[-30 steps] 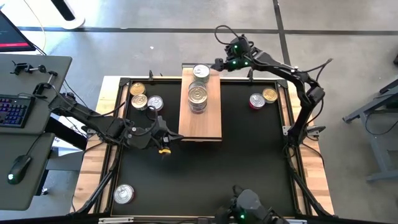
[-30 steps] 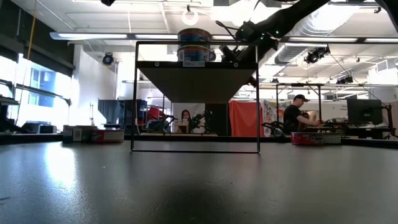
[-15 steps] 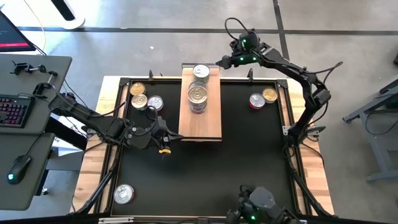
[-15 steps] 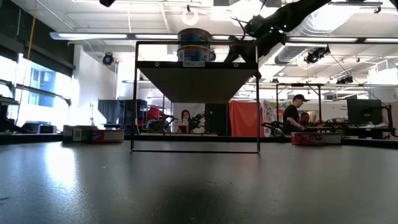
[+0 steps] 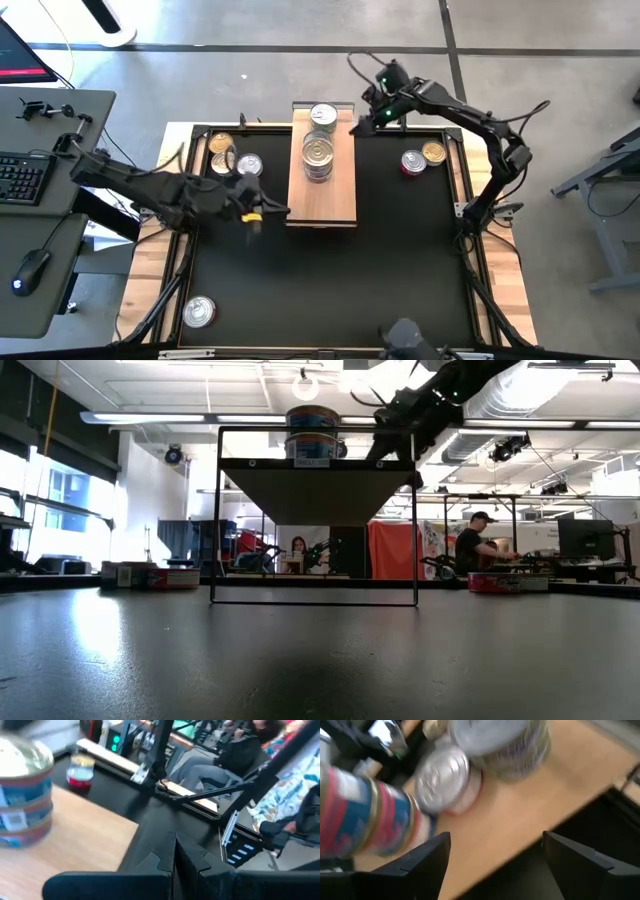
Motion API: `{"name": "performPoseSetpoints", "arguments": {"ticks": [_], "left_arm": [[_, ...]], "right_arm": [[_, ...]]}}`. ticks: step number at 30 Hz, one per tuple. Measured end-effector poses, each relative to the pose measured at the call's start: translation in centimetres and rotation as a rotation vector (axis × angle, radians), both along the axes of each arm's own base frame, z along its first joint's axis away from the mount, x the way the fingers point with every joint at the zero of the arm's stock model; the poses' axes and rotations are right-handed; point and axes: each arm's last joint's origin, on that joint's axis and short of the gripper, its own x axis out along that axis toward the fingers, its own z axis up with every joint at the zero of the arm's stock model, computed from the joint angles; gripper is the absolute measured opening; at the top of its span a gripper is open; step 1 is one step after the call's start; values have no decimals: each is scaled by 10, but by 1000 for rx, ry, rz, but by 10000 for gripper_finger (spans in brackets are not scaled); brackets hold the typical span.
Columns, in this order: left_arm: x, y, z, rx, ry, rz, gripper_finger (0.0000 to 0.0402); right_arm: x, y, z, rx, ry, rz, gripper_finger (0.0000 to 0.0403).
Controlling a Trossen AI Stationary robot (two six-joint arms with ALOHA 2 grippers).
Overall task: Stack canned seafood by type on shelf
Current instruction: Adjust the blue pink tuna cans on the shelf
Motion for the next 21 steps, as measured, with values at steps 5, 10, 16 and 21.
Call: {"name": "performPoseSetpoints", "arguments": {"ticks": [5,10,16,21], "left_arm": [[-23,10,11,92,-5,-16,0],[-40,19,15,124,16,5,0],[-39,21,14,220,33,60,0],[-24,25,6,258,80,101,0]], "right_arm": [[-4,14,-4,-6,143,0,305],[-21,27,1,-27,258,-47,305],[-44,59,-10,14,318,-118,305],[-60,98,-42,94,324,-150,305]]}}
